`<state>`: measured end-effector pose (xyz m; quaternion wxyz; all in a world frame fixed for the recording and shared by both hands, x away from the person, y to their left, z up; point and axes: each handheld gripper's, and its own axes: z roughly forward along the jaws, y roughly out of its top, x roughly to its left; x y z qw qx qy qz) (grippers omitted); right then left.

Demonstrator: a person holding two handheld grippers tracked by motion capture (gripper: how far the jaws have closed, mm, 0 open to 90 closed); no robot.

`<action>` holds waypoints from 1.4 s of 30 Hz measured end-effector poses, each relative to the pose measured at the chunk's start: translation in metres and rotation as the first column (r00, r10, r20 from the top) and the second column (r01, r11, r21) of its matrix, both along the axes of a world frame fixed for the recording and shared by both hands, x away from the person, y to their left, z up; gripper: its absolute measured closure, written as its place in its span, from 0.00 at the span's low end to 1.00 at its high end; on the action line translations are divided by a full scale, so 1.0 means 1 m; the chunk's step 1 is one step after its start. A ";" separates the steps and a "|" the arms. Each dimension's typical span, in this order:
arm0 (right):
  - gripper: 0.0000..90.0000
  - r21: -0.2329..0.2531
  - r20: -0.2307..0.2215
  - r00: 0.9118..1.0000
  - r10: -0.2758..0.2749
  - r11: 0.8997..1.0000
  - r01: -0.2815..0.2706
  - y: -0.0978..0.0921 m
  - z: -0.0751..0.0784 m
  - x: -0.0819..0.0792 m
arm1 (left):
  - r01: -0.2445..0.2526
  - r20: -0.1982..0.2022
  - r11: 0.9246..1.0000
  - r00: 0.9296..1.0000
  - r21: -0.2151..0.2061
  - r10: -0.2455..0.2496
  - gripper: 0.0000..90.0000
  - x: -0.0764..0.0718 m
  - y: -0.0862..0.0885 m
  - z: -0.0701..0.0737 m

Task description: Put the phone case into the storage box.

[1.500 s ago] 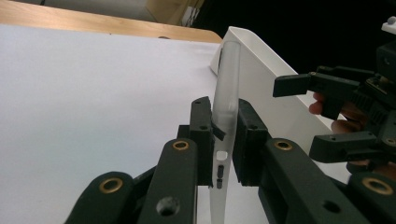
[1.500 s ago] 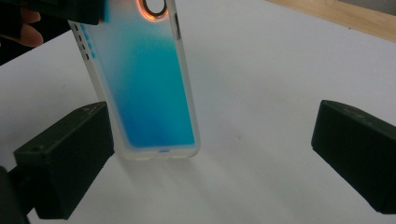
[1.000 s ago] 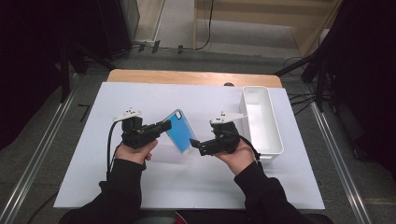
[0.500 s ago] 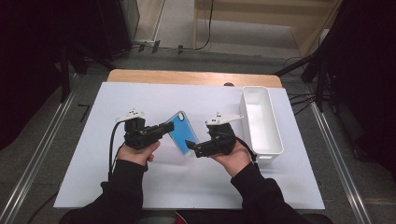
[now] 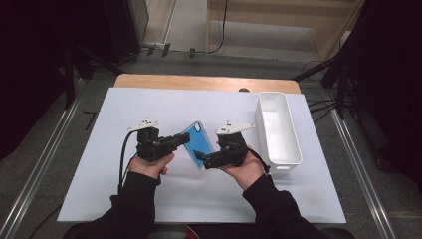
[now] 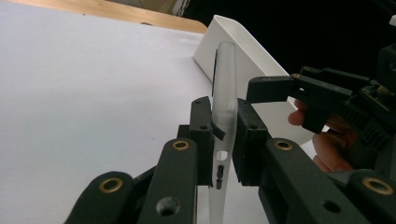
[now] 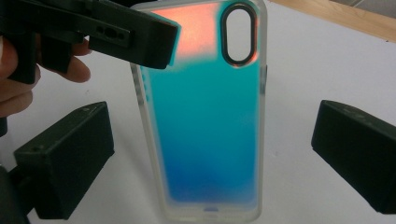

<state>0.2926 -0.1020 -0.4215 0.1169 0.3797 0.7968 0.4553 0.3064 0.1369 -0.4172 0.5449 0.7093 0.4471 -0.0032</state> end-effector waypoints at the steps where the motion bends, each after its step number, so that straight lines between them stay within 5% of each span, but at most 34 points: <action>1: 0.00 -0.001 0.002 1.000 -0.002 1.000 0.002 0.001 0.000 0.000 | 0.002 0.000 1.000 1.000 0.002 -0.002 0.88 0.000 -0.001 0.000; 33: 0.00 -0.024 -0.008 1.000 -0.023 0.999 0.023 0.018 -0.012 0.002 | 0.039 -0.017 0.999 0.999 -0.009 -0.039 0.88 -0.008 -0.014 -0.001; 42: 0.14 -0.022 0.003 1.000 -0.028 0.999 0.028 0.017 -0.012 0.002 | 0.049 -0.022 0.999 0.999 -0.010 -0.049 0.88 -0.009 -0.016 -0.003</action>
